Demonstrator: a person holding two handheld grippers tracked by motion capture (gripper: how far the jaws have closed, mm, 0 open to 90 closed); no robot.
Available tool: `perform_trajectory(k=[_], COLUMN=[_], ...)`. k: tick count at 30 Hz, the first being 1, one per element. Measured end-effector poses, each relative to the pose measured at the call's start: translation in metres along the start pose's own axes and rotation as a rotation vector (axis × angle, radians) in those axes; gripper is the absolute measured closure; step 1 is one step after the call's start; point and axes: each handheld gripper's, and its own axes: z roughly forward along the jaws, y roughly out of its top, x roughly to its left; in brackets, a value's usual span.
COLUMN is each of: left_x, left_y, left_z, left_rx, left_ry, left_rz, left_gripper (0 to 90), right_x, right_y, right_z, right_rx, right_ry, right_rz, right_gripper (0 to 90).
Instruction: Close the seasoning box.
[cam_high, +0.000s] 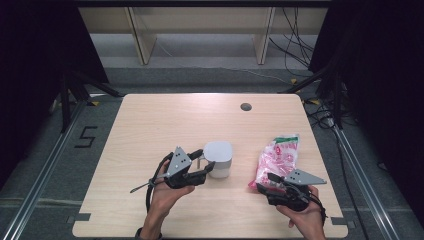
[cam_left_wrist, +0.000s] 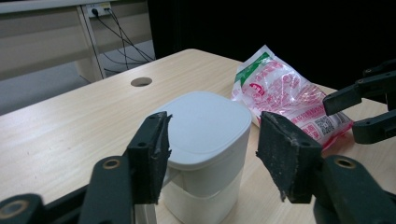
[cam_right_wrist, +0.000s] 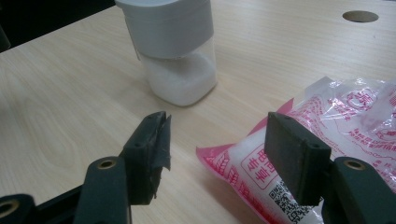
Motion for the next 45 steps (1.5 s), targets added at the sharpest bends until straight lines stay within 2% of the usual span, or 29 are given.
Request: perform_trajectory(k=[3, 4, 6, 7, 9, 12, 15, 17, 18, 19, 20, 21, 23, 25, 28, 29, 30, 31, 32, 34, 35, 36, 37, 38, 39, 40, 42, 44, 45], left_x=[-0.001, -0.001, -0.003, -0.003, -0.003, -0.004, -0.005, -0.006, -0.006, -0.007, -0.007, -0.008, -0.009, -0.009, -0.009, -0.009, -0.009, -0.008, -0.011, -0.014, -0.015, -0.015, -0.017, -0.017, -0.016, -0.018, -0.02, -0.022, -0.021], left_y=[-0.004, -0.005, -0.009, -0.01, -0.012, -0.016, -0.017, -0.018, -0.019, -0.019, -0.02, -0.02, -0.022, -0.023, -0.027, -0.028, -0.029, -0.029, -0.03, -0.032, -0.033, -0.033, -0.035, -0.036, -0.037, -0.038, -0.042, -0.044, -0.045], left_z=[0.0, -0.001, 0.0, -0.001, 0.0, -0.001, -0.003, -0.003, -0.005, -0.006, -0.006, -0.007, -0.007, -0.009, -0.009, -0.009, -0.008, -0.008, -0.009, -0.01, -0.009, -0.01, -0.01, -0.01, -0.009, -0.01, -0.009, -0.009, -0.009], left_rx=[0.0, 0.01, 0.011, 0.018, 0.019, 0.034, 0.032, 0.022, 0.027, 0.027, 0.029, 0.028, 0.012, 0.015, 0.019, 0.021, 0.015, 0.012, 0.019, 0.013, 0.011, 0.027, 0.021, 0.026, 0.018, 0.024, 0.024, 0.034, 0.027], left_ry=[-0.001, 0.005, -0.001, 0.003, -0.006, 0.018, 0.017, 0.014, 0.021, 0.021, 0.021, 0.021, 0.013, 0.019, 0.026, 0.025, 0.016, 0.014, 0.023, 0.021, 0.015, 0.015, 0.013, 0.012, 0.001, -0.005, -0.006, -0.003, -0.007], left_rz=[-0.02, -0.011, -0.027, -0.018, -0.018, -0.025, -0.017, -0.026, -0.022, -0.016, -0.011, -0.012, -0.024, -0.009, -0.025, -0.026, -0.027, -0.008, -0.022, -0.026, -0.025, -0.007, -0.021, -0.02, 0.003, -0.004, -0.037, -0.032, -0.017], left_gripper=[36.0, 35.3, 33.7, 33.1, 31.4, 30.7, 30.4, 29.6, 29.5, 29.4, 29.4, 29.3, 29.2, 29.0, 28.8, 28.8, 28.8, 28.8, 28.8, 28.8, 28.7, 28.5, 28.4, 28.3, 28.2, 28.1, 28.0, 28.0, 27.9], right_x=[-0.001, -0.002, 0.0, 0.0, -0.001, 0.001, -0.003, 0.0, -0.001, -0.001, -0.001, 0.002, 0.0, 0.0, 0.003, 0.001, 0.0, 0.001, 0.0, 0.004, 0.002, 0.006, 0.005, 0.006, 0.006, 0.009, 0.008, 0.008, 0.01], right_y=[0.001, 0.0, -0.001, -0.002, -0.002, -0.003, -0.003, -0.003, -0.002, -0.002, -0.002, -0.003, -0.002, -0.002, -0.002, -0.002, -0.001, -0.001, -0.001, -0.002, -0.002, -0.003, -0.003, -0.003, -0.004, -0.004, -0.004, -0.005, -0.005], right_z=[0.0, 0.0, 0.0, 0.001, 0.001, 0.002, 0.004, 0.003, 0.003, 0.004, 0.004, 0.004, 0.004, 0.005, 0.005, 0.005, 0.007, 0.005, 0.004, 0.004, 0.004, 0.003, 0.003, 0.003, 0.003, 0.002, 0.003, 0.004, 0.003], right_rx=[-0.013, -0.01, 0.015, 0.004, 0.012, 0.016, 0.007, 0.009, 0.01, 0.005, 0.006, 0.006, 0.002, 0.005, 0.016, 0.016, 0.004, 0.008, 0.011, 0.011, 0.008, 0.023, 0.026, 0.022, 0.024, 0.049, 0.039, 0.042, 0.052], right_ry=[0.002, 0.002, 0.003, 0.011, 0.006, 0.014, 0.01, 0.021, 0.014, 0.014, 0.027, 0.027, 0.018, 0.009, 0.023, 0.017, 0.042, 0.035, 0.024, 0.049, 0.053, 0.049, 0.056, 0.065, 0.053, 0.063, 0.064, 0.068, 0.067], right_rz=[-0.012, -0.013, 0.014, 0.017, -0.004, 0.025, -0.01, 0.026, -0.007, -0.01, -0.005, 0.029, -0.003, -0.009, 0.026, 0.011, -0.003, -0.012, -0.031, 0.01, -0.022, 0.006, -0.032, -0.037, -0.055, -0.029, -0.049, -0.052, -0.023], right_gripper=[39.2, 38.7, 38.4, 38.4, 38.4, 38.4, 38.4, 38.4, 38.4, 38.4, 38.4, 38.4, 38.2, 38.2, 37.9, 37.9, 38.1, 38.1, 38.1, 37.8, 37.2, 36.9, 36.7, 36.6, 36.2, 36.0, 35.8, 35.7, 35.7])
